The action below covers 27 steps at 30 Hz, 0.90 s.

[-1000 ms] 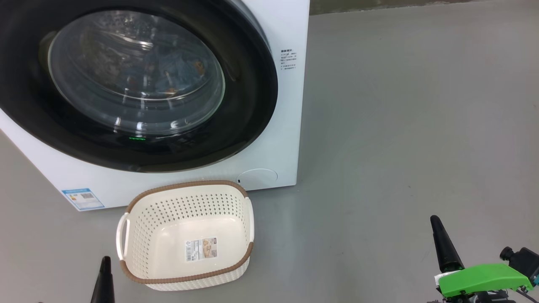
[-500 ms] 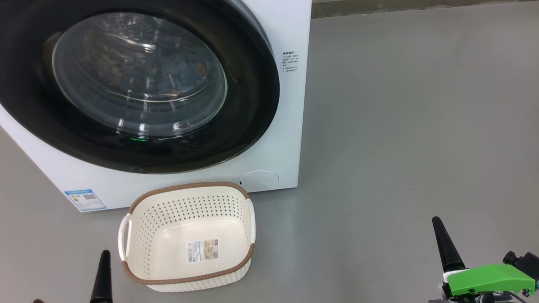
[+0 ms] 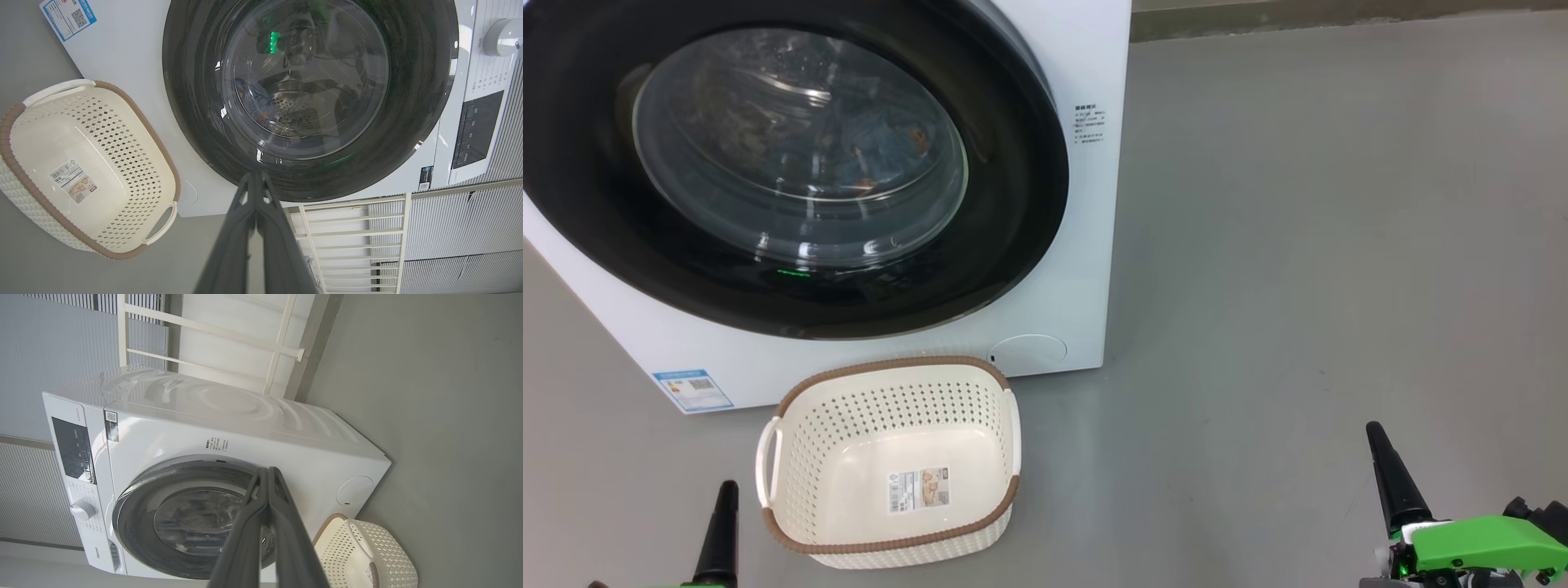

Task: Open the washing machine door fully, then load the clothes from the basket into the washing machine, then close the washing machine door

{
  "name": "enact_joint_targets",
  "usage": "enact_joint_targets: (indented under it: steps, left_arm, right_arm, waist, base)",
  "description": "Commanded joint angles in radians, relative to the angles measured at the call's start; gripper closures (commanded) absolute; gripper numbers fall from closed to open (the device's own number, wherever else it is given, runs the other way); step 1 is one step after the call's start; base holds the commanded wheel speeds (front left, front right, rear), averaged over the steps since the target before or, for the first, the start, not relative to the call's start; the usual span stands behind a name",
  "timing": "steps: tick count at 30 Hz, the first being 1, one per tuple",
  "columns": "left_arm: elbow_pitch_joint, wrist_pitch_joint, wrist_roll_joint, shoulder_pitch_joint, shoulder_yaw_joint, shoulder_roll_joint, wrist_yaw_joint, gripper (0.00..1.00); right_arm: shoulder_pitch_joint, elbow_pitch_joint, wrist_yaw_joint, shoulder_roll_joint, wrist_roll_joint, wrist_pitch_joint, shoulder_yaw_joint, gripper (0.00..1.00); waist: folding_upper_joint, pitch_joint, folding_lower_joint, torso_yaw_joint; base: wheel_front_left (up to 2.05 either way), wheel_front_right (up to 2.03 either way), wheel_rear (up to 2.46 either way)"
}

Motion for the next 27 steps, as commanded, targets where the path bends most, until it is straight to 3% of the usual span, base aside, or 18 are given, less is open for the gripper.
enact_joint_targets:
  steps: [1,18,27]
  left_arm:
    - [-0.016,0.005,-0.026,-0.052,0.031,0.020,-0.019,1.00]
    - [0.017,0.059,-0.229,-0.090,0.047,0.023,-0.035,1.00]
    - [0.018,0.063,-0.232,-0.091,0.051,0.020,-0.036,1.00]
  right_arm:
    - [-0.041,-0.023,-0.001,-0.010,0.026,0.006,0.015,1.00]
    - [-0.046,-0.016,-0.001,-0.010,0.238,0.061,0.002,1.00]
    - [-0.046,-0.016,-0.001,-0.008,0.243,0.064,-0.001,1.00]
  waist:
    - [0.0000,-0.001,0.0000,0.000]
    - [0.0000,-0.011,0.0000,0.007]
    - [0.0000,-0.011,0.0000,0.007]
  base:
    - [0.00,0.00,0.00]
    - [0.00,0.00,0.00]
    - [0.00,0.00,0.00]
